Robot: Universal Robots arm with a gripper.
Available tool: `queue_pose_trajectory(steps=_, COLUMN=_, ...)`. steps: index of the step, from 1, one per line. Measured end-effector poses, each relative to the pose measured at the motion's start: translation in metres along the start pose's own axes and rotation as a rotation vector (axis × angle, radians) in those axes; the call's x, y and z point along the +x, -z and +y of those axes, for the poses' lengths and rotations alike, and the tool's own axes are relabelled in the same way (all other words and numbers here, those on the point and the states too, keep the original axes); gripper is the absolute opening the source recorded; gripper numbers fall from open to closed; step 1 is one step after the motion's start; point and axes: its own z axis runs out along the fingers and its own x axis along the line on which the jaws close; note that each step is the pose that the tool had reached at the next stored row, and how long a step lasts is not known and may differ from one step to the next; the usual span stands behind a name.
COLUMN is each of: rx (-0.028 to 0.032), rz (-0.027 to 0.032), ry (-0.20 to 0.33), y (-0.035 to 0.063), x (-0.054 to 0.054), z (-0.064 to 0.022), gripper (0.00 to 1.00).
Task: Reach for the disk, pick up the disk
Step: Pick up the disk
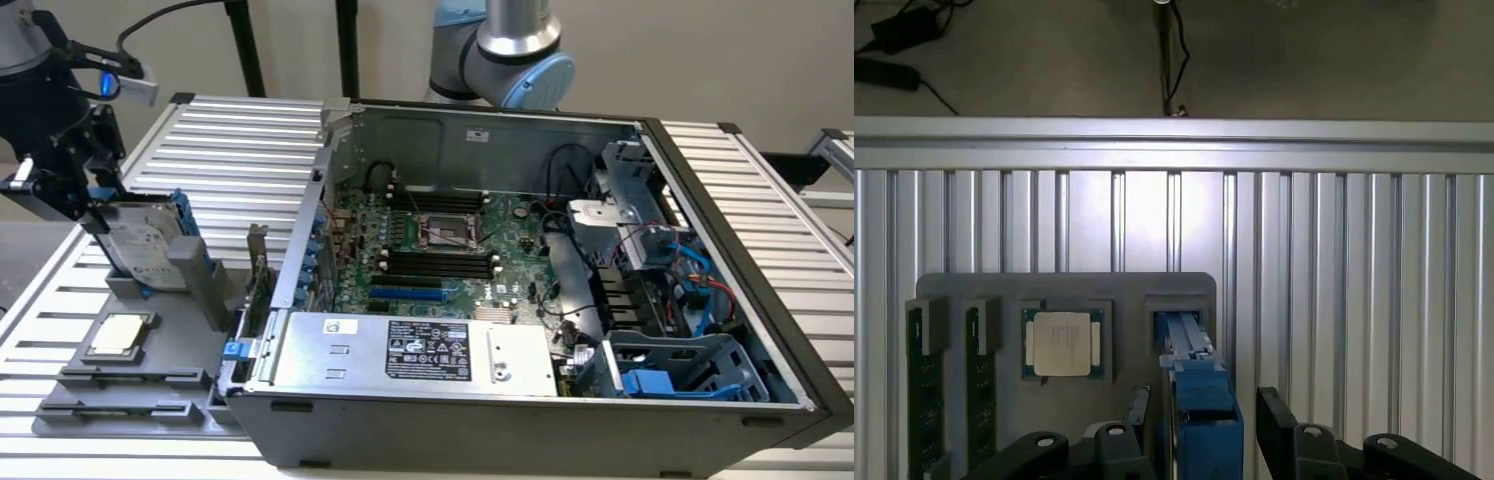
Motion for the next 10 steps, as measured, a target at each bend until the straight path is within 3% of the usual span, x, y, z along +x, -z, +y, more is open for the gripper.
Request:
queue_pose_trajectory(steps=4, rx=0.0000, rz=0.0000, ry=0.001, y=-0.0002, x=0.0000, z=-0.0005, gripper=0.52)
queue_pose_trajectory(steps=6, rx=-0.0002, rz=0.0002, ry=0.001, y=-0.0002, x=0.0000, z=-0.0007, gripper=0.39)
queue_pose_trajectory(steps=10, rx=-0.0001, rz=0.0000, ry=0.001, y=-0.0002, x=0.0000, z=-0.0010, gripper=0.34)
